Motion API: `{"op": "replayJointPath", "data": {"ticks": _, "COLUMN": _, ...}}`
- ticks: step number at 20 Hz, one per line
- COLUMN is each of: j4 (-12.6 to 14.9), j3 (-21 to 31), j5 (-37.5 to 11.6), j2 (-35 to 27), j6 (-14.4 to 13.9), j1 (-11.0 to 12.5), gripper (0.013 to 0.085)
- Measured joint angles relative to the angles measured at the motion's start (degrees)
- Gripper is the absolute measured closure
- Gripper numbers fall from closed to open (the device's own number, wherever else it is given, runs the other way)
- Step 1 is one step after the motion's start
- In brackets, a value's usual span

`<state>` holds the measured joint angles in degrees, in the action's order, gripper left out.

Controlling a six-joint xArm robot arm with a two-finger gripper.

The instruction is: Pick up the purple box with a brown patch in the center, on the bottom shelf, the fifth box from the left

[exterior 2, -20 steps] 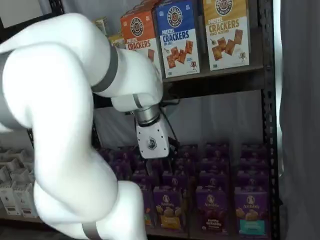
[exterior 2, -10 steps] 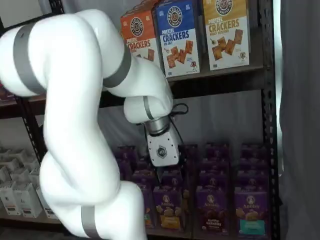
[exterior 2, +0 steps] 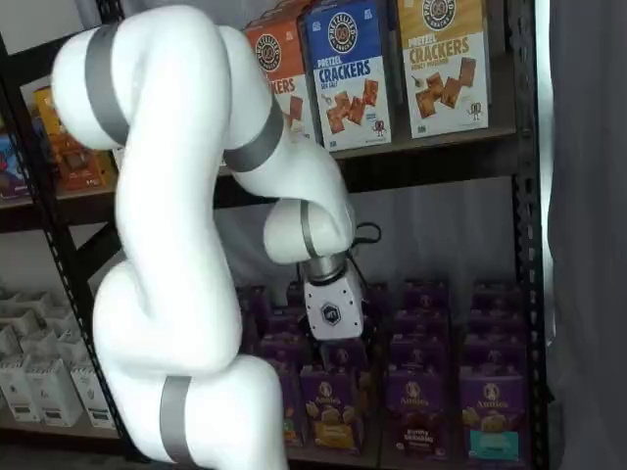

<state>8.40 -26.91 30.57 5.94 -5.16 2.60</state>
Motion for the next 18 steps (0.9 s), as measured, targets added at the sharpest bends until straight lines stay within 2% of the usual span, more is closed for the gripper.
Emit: {"op": "replayJointPath", "data": {"ticks": 18, "j4": -0.04, "j3": -13.66, "j5": -8.38, "j2": -22.06, "j6": 2.53, "j1": 2.86, "gripper": 0.0130}}
